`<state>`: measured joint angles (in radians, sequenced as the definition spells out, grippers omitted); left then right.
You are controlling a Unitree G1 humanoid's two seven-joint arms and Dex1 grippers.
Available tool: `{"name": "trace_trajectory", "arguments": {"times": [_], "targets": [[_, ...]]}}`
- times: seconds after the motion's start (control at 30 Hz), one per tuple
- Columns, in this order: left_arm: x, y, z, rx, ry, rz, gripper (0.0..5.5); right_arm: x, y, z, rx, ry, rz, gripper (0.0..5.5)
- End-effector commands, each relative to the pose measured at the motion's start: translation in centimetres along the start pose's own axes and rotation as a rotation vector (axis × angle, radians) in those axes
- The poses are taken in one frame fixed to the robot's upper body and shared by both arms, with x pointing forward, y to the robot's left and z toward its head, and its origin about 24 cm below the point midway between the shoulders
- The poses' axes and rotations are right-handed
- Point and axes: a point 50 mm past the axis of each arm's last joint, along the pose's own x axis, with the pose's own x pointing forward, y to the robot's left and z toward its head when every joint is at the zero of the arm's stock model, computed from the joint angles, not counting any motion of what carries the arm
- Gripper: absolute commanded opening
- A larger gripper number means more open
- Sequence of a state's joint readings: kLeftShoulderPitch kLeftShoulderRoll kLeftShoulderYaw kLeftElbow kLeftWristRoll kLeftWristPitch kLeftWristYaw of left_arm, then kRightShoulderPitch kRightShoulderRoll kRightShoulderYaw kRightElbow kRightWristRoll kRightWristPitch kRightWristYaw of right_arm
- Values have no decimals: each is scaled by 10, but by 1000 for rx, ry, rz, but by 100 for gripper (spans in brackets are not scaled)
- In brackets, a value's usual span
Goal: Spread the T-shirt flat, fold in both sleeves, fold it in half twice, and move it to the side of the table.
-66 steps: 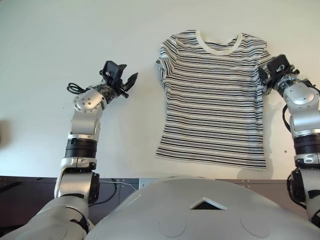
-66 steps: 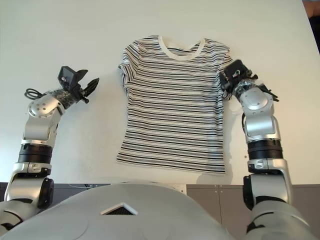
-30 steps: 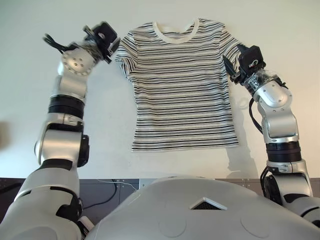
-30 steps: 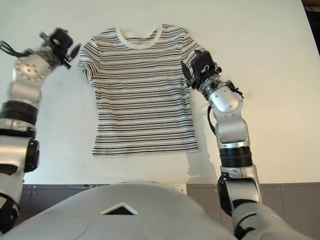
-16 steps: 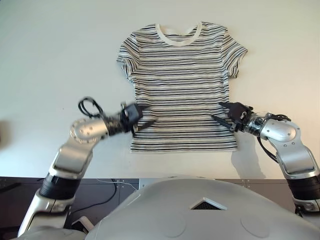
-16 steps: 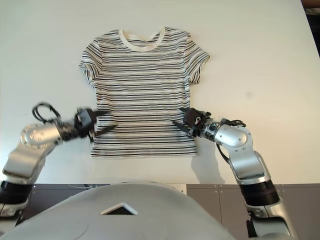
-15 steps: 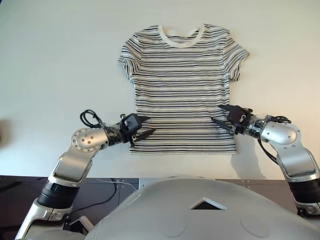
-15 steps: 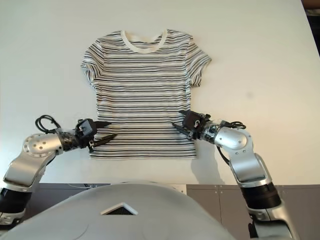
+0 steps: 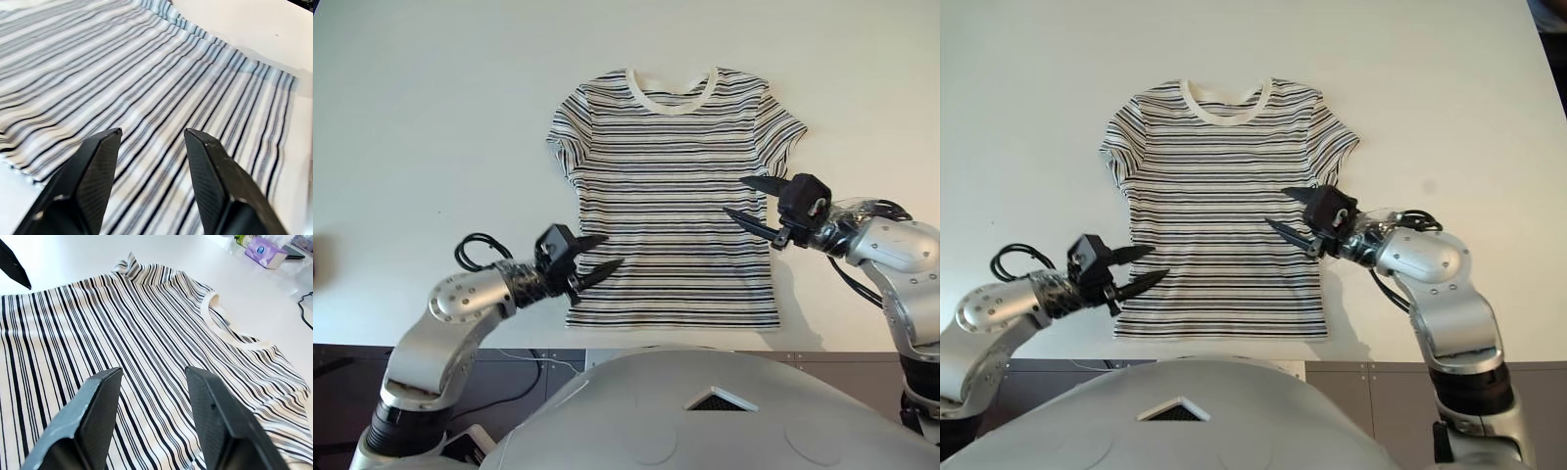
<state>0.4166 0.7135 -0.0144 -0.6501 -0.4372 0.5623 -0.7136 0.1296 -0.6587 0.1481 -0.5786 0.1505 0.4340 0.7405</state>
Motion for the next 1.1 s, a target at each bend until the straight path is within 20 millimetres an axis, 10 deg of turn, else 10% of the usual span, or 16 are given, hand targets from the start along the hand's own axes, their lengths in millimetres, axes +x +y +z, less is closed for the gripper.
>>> {"name": "trace_trajectory", "arguments": {"times": [0.03,0.2,0.47,0.77,0.9,1.1], "targets": [[15,21,1,112,49,-1,236,26,-24,-39,-81,157,-158,235],[25,20,-41,130,219,-98,236,34,-3,-69,-114,237,5,235],[1,-16,-46,-15,191,-107,236,7,8,-62,-101,240,17,235],[-7,39,49,107,-210,0,236,13,-48,-21,27,11,-102,235],[16,120,14,101,8,405,236,43,-83,-49,14,111,-355,235],[49,155,-24,141,200,379,236,51,-94,-107,33,353,-471,235]]}}
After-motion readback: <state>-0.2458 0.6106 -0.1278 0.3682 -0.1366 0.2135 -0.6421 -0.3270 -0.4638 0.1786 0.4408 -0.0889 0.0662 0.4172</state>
